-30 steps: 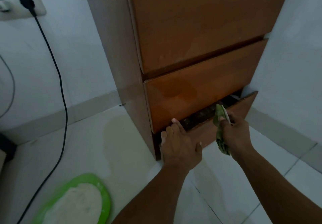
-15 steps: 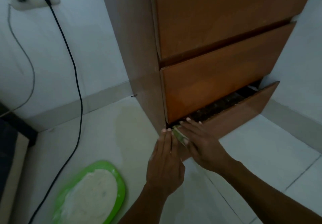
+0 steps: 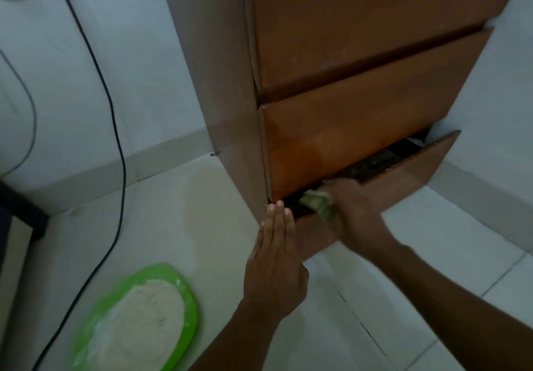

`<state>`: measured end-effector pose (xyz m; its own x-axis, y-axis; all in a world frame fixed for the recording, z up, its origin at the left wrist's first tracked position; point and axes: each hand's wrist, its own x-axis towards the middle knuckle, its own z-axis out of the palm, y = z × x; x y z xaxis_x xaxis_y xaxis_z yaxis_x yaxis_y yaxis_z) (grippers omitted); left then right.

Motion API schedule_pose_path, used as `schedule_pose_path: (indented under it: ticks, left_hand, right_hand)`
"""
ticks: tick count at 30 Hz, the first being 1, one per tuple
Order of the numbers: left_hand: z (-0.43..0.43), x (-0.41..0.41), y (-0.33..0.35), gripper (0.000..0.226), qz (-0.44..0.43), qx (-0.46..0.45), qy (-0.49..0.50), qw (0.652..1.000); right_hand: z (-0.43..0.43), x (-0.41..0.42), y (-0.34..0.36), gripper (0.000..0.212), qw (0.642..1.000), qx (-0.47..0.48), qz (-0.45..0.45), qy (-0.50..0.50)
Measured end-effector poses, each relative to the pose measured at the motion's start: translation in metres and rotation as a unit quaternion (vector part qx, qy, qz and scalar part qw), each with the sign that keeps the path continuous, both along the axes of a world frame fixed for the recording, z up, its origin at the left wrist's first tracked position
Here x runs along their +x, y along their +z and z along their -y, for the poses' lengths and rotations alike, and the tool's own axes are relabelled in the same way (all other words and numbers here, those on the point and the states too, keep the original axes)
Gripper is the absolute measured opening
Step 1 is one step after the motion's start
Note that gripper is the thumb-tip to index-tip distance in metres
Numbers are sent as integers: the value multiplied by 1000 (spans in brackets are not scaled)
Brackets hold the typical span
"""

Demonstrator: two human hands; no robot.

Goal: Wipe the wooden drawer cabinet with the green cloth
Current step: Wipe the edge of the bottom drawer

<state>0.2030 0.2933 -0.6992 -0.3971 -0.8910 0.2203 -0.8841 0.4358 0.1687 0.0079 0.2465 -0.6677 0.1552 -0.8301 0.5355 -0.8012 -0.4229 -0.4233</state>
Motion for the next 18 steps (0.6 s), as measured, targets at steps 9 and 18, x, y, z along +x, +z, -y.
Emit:
schedule_pose_path:
  ticks: [9, 18]
  left_hand:
    - [3, -16, 5, 86, 25, -12, -57, 998]
    - [67, -78, 51, 99, 210, 16, -163, 964]
  right_hand:
    - [16, -73, -14, 34, 995, 29, -90, -16]
    - [55, -171, 18, 46, 978, -35, -43, -202]
